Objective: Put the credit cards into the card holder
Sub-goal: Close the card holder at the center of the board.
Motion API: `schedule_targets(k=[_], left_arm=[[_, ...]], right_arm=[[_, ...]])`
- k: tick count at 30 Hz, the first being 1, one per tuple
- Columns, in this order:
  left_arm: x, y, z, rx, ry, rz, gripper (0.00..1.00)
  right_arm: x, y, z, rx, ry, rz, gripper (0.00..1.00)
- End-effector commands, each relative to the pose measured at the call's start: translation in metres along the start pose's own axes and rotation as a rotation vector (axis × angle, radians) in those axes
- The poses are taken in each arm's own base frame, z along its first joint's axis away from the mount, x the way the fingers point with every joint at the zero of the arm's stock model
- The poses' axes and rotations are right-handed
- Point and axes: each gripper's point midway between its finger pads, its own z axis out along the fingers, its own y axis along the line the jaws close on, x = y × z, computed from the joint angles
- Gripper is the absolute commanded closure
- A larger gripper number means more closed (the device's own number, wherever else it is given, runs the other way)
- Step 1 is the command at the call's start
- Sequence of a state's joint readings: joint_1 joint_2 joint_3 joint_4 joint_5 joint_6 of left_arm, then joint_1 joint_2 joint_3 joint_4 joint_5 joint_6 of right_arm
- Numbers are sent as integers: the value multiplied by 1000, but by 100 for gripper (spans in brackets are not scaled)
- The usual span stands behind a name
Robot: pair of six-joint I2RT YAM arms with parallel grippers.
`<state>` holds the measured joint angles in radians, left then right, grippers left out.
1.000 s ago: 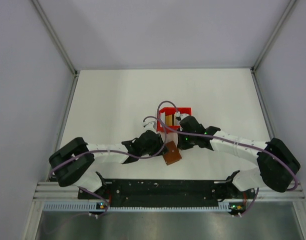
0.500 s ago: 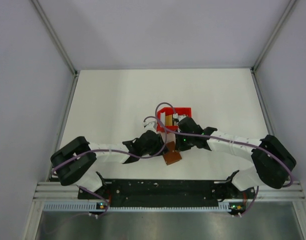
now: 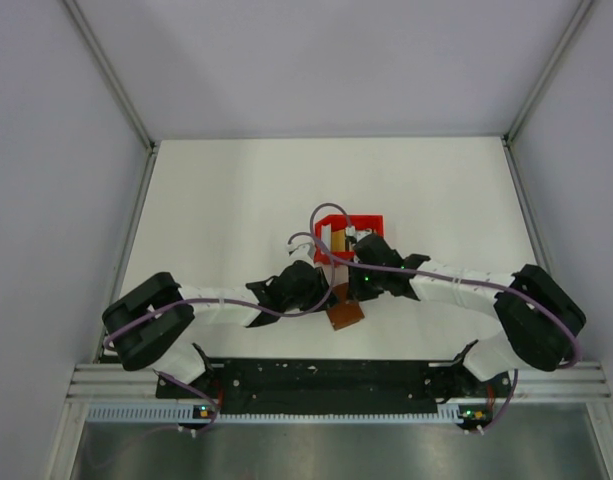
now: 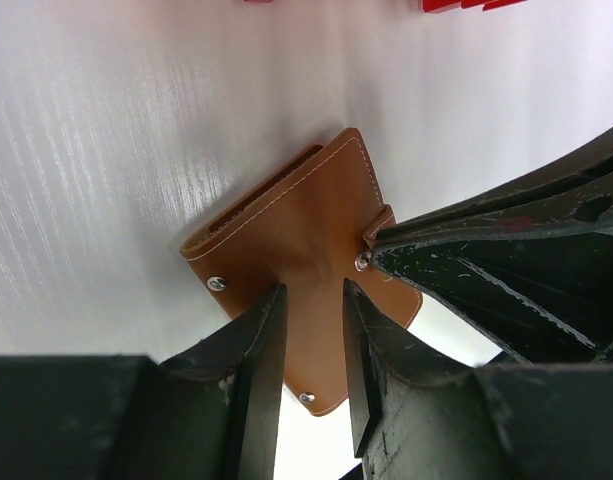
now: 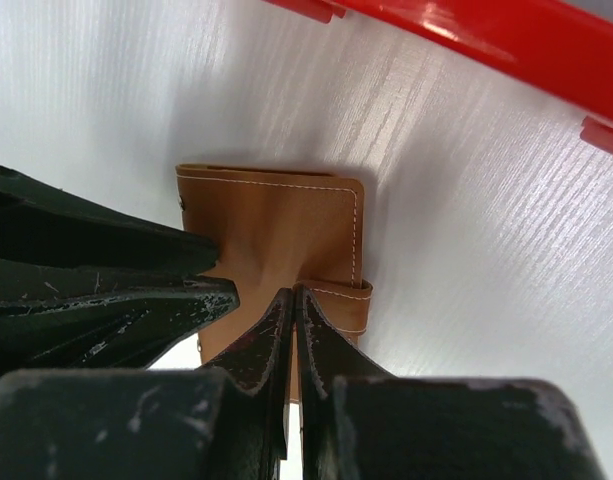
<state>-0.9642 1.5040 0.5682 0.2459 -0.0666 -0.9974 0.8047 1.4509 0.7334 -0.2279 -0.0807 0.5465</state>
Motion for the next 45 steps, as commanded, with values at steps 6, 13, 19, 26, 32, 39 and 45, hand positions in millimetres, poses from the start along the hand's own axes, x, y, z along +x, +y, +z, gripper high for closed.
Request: schedule_targets(k=[6, 13, 19, 26, 32, 39, 45], left_arm=[[6, 4, 5, -11, 14, -1, 66], [6, 6, 5, -17, 14, -4, 66], [6, 7, 4, -25, 9, -10, 67], [6, 10, 4, -33, 3, -33, 67], [8, 12, 4, -37, 7, -46, 67], [9, 16, 3, -45, 3, -59, 67], [12, 20, 4, -52, 3, -78, 67]], right_arm=[[7, 14, 8, -34, 15, -15, 100], [20, 4, 13, 22, 43, -14, 100], [30, -7, 9, 61, 26, 20, 100], [49, -21, 12, 47, -56, 188, 100], [62, -30, 17, 24, -110, 285, 100], [88, -48, 21, 53, -136, 386, 100], [105, -54, 34, 86, -80, 427, 100]])
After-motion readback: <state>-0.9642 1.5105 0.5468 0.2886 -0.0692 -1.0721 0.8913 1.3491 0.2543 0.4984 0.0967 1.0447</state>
